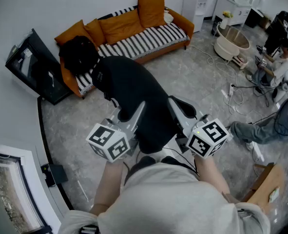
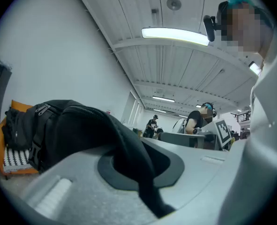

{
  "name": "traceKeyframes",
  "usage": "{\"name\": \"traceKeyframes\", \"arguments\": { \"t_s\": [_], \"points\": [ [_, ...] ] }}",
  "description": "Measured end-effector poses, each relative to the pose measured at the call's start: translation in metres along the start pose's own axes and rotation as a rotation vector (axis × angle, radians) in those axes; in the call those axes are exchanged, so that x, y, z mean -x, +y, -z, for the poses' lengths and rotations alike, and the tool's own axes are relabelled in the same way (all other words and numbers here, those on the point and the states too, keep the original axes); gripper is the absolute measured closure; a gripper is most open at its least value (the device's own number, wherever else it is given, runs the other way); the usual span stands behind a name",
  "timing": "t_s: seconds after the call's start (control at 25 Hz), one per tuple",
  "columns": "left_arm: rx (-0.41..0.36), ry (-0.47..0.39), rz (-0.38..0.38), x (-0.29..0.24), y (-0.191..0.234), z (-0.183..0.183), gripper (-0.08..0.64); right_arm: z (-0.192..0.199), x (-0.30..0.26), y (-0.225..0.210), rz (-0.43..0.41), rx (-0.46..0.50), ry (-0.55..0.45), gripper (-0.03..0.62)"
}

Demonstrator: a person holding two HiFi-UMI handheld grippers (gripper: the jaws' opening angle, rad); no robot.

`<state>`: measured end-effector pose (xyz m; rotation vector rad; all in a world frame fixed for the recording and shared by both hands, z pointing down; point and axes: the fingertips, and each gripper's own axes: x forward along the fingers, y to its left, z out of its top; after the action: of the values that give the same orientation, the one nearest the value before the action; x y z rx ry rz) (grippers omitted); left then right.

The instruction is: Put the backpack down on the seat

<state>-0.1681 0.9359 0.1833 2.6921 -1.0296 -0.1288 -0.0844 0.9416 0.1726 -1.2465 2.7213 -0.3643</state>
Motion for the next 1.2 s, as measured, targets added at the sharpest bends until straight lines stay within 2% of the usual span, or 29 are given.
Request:
{"name": "traceKeyframes", "arguments": {
  "t_s": [0.52, 0.88, 1.04, 1.2],
  "points": [
    [-0.048, 0.011, 0.000, -0.003, -0.001, 0.009, 0.545, 0.016, -0.001, -0.002, -0.029, -0.004, 0.039, 0.589],
    [-0.046, 0.037, -0.004, -0.018, -0.009, 0.020, 0.545, 0.017, 0.011, -0.018, -0.026, -0.024, 0.040, 0.589],
    [-0.052, 0.056, -0.028, -0.027, -0.014, 0.029, 0.545, 0.017, 0.022, -0.028, -0.066, -0.025, 0.041, 0.589],
    [-0.043, 0.056, -0.060, -0.037, -0.018, 0.039, 0.545, 0.020, 0.031, -0.046, -0.068, -0.054, 0.049, 0.589]
  ]
}}
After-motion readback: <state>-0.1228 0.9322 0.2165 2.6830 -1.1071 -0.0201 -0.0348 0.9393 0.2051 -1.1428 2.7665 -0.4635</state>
